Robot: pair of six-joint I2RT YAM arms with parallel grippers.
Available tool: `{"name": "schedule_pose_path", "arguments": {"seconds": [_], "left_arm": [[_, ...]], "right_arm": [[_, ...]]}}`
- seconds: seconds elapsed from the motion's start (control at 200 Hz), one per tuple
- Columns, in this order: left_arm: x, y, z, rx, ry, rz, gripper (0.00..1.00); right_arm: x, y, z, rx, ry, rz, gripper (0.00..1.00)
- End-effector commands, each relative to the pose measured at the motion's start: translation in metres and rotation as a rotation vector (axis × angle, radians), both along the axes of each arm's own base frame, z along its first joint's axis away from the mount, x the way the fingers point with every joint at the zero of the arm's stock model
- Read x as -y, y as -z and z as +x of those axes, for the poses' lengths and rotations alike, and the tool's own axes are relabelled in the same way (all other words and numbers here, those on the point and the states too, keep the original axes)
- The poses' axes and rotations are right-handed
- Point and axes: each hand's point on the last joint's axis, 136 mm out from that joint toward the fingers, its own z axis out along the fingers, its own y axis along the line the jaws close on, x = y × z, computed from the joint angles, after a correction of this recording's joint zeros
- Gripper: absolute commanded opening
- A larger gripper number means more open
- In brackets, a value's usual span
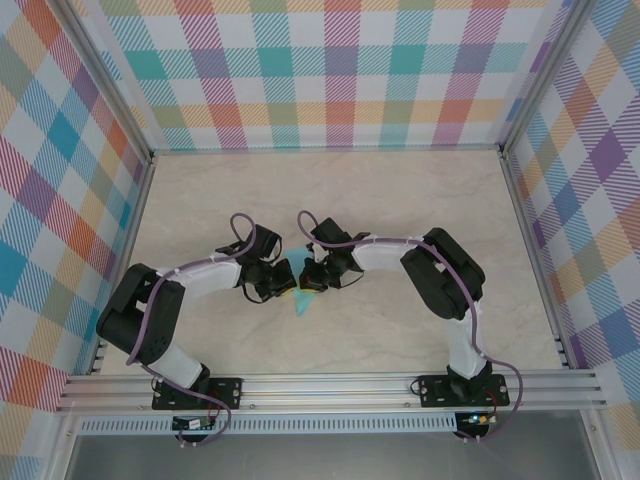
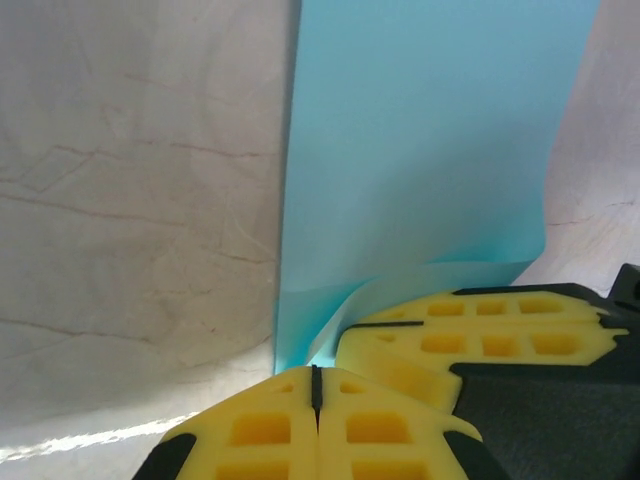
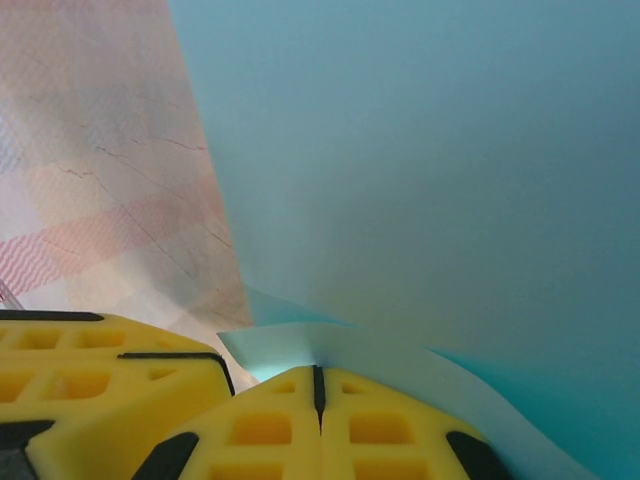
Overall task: Fold a paper plane with a square sheet of paper (pick it up from the middle)
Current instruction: Third fold the triangle at the center of the table.
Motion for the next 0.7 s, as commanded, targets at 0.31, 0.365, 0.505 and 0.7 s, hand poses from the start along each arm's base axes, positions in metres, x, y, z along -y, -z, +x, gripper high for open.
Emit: {"name": "schedule_pose_path", "arguments": {"seconds": [0.31, 0.365, 0.505, 0.7], "left_arm": [[0.008, 0.004, 0.013, 0.02, 0.012, 0.009, 0.0], [0.006, 0.008, 0.012, 0.014, 0.011, 0.023, 0.0], [-0.003, 0.018, 0.007, -0.006, 0.012, 0.075, 0.0], [-0.013, 0.031, -0.004, -0.05, 0.021, 0.128, 0.0]], "right_arm": [[0.027, 0.034, -0.019, -0.07, 0.016, -0.131, 0.0], [0.027, 0.034, -0.019, -0.07, 0.016, -0.131, 0.0], [0.025, 0.03, -0.019, -0.065, 0.021, -0.112, 0.0], [0.014, 0.011, -0.013, -0.031, 0.018, -0.042, 0.0]]}}
